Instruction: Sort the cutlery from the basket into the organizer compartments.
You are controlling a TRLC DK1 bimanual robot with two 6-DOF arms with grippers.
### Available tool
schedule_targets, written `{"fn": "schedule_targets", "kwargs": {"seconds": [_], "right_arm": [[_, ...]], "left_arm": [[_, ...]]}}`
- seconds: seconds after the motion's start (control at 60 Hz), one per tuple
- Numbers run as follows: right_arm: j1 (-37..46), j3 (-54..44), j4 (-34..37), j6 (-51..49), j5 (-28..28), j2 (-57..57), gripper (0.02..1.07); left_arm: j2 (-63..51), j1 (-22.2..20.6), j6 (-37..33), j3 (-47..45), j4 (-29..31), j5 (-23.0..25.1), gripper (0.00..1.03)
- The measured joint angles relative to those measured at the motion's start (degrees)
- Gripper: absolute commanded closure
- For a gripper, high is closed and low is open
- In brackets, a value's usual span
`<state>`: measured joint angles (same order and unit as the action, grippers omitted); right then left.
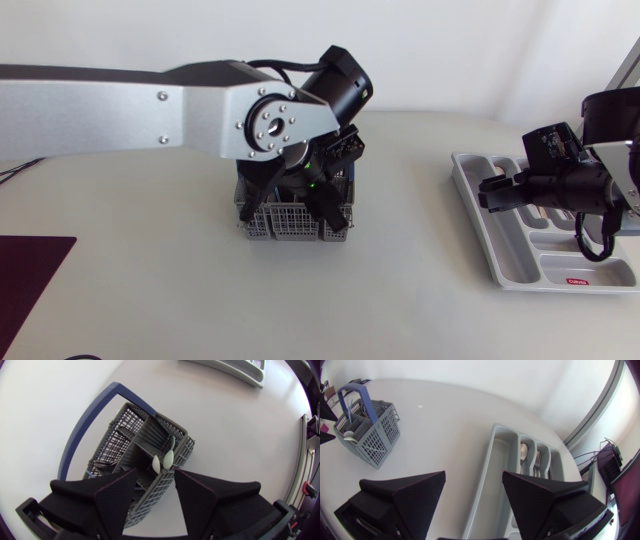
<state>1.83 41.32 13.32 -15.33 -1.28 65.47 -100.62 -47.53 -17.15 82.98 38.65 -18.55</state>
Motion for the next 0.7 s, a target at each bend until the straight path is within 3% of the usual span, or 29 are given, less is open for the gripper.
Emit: {"fn": "schedule_targets", "kwargs": {"seconds": [0.183,0.7], "right_arm": [[-1.9,0.0,0.5,0.6,0.4,-0.1,0.24],[-4.4,-0.1,1.5,1.9,1.5,-0.8,0.24]], "left_arm": [[-1.8,0.2,2.6,3.5,3.5,0.2,0.54],[-5.0,0.2,5.6,4.5,3.9,-0.4,0.54]]}}
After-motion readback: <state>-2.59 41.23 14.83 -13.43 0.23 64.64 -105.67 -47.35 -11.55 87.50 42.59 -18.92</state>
